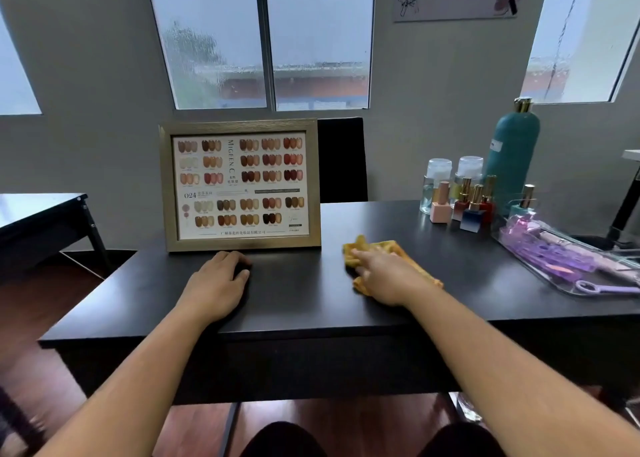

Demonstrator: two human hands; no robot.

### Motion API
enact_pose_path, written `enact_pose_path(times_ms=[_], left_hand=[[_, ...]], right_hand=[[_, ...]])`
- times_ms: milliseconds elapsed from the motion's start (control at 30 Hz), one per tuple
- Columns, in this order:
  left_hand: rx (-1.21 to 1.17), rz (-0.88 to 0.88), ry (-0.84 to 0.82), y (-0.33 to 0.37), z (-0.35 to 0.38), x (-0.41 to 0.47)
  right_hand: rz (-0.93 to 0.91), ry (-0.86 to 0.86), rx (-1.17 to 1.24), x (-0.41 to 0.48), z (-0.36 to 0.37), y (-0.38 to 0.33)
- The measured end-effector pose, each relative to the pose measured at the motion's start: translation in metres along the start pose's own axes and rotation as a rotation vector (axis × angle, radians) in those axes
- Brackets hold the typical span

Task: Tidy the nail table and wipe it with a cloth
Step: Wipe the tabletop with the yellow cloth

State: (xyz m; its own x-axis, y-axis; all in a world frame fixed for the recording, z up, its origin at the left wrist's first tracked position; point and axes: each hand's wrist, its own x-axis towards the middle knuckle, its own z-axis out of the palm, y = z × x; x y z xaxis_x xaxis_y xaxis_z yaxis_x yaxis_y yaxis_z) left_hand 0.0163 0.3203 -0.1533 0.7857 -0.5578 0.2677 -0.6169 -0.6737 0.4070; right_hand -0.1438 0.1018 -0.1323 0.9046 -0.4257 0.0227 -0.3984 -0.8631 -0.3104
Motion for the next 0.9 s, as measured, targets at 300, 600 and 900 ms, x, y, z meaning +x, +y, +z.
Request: enact_pose_path(times_ms=[300, 600, 900], left_hand=[[-0.021, -0.002, -0.002, 0.001, -0.001, 0.0], [-0.071, 0.03, -0.109, -0.009, -0.021, -0.006], [0.119, -0.198, 0.022, -0.105, -0.062, -0.043]], right_hand=[[-0.223, -0.147, 0.155, -0.04, -0.014, 0.039], [0.184, 0.109, 0.038, -0.023, 0.007, 0.0], [-0.042, 0.028, -0.04, -0.02, 0.043, -0.107]])
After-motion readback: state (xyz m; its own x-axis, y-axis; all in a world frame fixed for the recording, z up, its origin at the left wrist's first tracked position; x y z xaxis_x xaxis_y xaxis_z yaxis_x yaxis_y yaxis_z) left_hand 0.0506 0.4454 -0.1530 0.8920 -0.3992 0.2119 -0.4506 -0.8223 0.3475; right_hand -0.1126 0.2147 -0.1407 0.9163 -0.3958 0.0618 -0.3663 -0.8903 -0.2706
